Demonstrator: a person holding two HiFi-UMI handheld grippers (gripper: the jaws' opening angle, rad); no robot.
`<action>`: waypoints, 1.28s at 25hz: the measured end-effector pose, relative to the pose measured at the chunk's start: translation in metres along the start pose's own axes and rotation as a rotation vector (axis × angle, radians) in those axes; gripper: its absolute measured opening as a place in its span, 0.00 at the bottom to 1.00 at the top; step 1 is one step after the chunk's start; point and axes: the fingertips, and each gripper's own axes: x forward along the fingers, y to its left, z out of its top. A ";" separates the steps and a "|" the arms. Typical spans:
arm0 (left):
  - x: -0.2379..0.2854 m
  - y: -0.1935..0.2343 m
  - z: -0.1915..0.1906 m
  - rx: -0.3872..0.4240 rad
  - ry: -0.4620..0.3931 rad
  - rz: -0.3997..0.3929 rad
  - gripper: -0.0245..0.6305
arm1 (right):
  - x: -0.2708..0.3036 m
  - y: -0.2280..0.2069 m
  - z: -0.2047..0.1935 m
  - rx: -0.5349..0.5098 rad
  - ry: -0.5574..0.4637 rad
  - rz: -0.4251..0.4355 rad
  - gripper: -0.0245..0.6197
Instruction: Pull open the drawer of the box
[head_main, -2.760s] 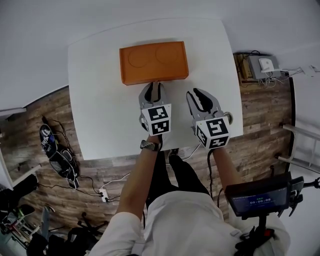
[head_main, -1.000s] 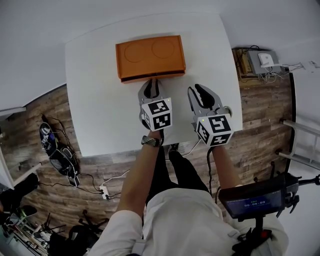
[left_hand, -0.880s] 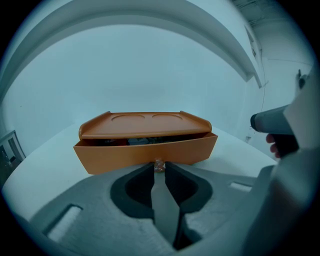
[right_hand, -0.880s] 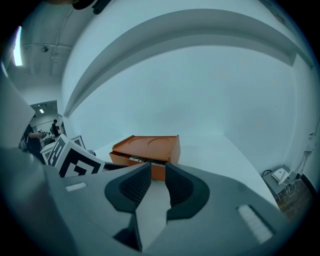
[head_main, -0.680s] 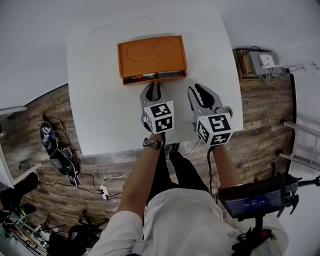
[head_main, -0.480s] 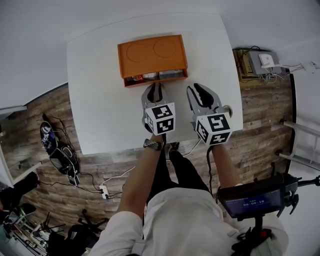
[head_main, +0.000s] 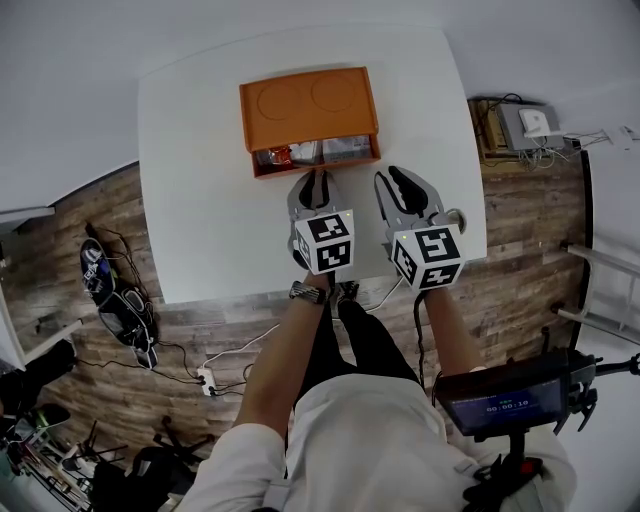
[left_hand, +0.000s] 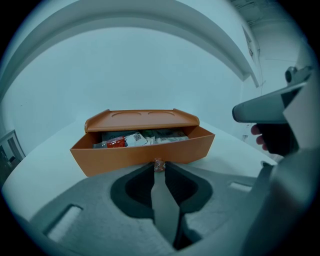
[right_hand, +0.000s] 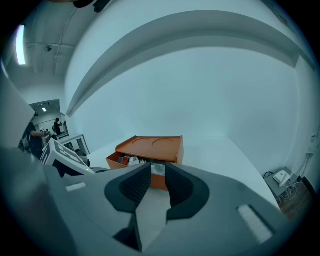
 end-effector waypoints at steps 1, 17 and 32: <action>-0.001 -0.001 -0.001 0.001 0.000 -0.001 0.15 | 0.000 0.000 0.000 -0.001 -0.001 0.001 0.18; -0.009 -0.013 -0.012 0.015 0.013 -0.003 0.15 | -0.002 -0.005 0.000 -0.009 -0.004 0.007 0.18; -0.021 -0.018 -0.021 0.009 0.019 0.000 0.15 | -0.009 -0.008 -0.011 -0.009 0.008 0.008 0.18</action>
